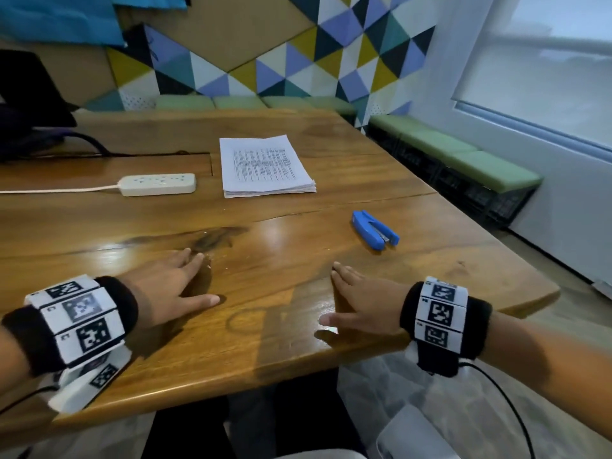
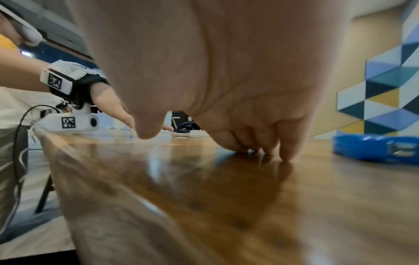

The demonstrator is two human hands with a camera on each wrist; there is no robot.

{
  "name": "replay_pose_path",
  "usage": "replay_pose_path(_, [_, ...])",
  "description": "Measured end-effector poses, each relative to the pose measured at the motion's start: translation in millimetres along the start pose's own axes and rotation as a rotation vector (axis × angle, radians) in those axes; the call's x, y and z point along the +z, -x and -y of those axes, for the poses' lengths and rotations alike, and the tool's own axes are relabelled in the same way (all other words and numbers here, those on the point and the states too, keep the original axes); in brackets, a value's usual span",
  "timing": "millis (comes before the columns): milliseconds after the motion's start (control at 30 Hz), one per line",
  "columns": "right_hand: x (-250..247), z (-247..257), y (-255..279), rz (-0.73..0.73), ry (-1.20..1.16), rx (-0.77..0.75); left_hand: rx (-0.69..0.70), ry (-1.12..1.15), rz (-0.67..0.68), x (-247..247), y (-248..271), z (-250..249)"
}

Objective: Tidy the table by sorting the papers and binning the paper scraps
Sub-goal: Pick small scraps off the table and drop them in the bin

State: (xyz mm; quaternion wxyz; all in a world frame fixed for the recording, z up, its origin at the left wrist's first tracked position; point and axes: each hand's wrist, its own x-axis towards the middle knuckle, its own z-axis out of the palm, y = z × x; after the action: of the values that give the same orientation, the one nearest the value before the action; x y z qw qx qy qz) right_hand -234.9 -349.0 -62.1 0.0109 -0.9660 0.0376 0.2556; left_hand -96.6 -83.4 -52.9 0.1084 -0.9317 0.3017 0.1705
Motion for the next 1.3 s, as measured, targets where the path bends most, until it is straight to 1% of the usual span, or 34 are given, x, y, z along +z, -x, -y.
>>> replay_pose_path(100, [-3, 21, -8, 0.017, 0.024, -0.057, -0.064, -0.023, 0.051, 1, 3, 9])
replay_pose_path(200, [-14, 43, -17, 0.027, 0.069, -0.140, -0.090, -0.039, 0.101, 1, 3, 15])
replay_pose_path(267, [-21, 61, -27, 0.007, 0.099, -0.208, -0.096, -0.052, 0.117, 3, 3, 16])
replay_pose_path(300, [-24, 71, -33, -0.006, 0.123, -0.219, -0.094, -0.058, 0.121, 4, 2, 15])
replay_pose_path(433, [-33, 107, -61, -0.007, 0.175, -0.190, -0.068, -0.077, 0.121, 6, 0, 4])
replay_pose_path(567, [-43, 126, -74, 0.006, 0.167, -0.180, 0.021, -0.081, 0.114, 8, -6, -4])
replay_pose_path(667, [-55, 116, -72, 0.033, 0.093, -0.166, 0.056, 0.015, 0.118, 0, -7, 8])
replay_pose_path(767, [-66, 84, -78, -0.040, -0.008, -0.078, 0.006, 0.078, 0.062, -10, -13, 35])
replay_pose_path(833, [-69, 62, -87, -0.068, 0.020, 0.023, -0.056, 0.056, 0.055, -14, -21, 53])
replay_pose_path(900, [-68, 46, -96, -0.048, 0.093, 0.114, -0.099, 0.011, 0.075, -12, -30, 66])
replay_pose_path(967, [-66, 41, -103, -0.039, 0.120, 0.152, -0.106, -0.045, 0.082, -7, -37, 71])
replay_pose_path(1033, [-63, 47, -108, -0.052, 0.145, 0.116, -0.073, -0.078, 0.088, -2, -44, 66])
replay_pose_path(1133, [-58, 71, -110, -0.084, 0.184, 0.004, -0.017, -0.084, 0.107, 2, -45, 45])
replay_pose_path(1200, [-55, 90, -109, -0.097, 0.222, -0.061, 0.045, -0.079, 0.112, 1, -42, 29])
replay_pose_path(1300, [-54, 115, -104, -0.076, 0.268, -0.162, 0.132, -0.071, 0.106, 1, -37, 10])
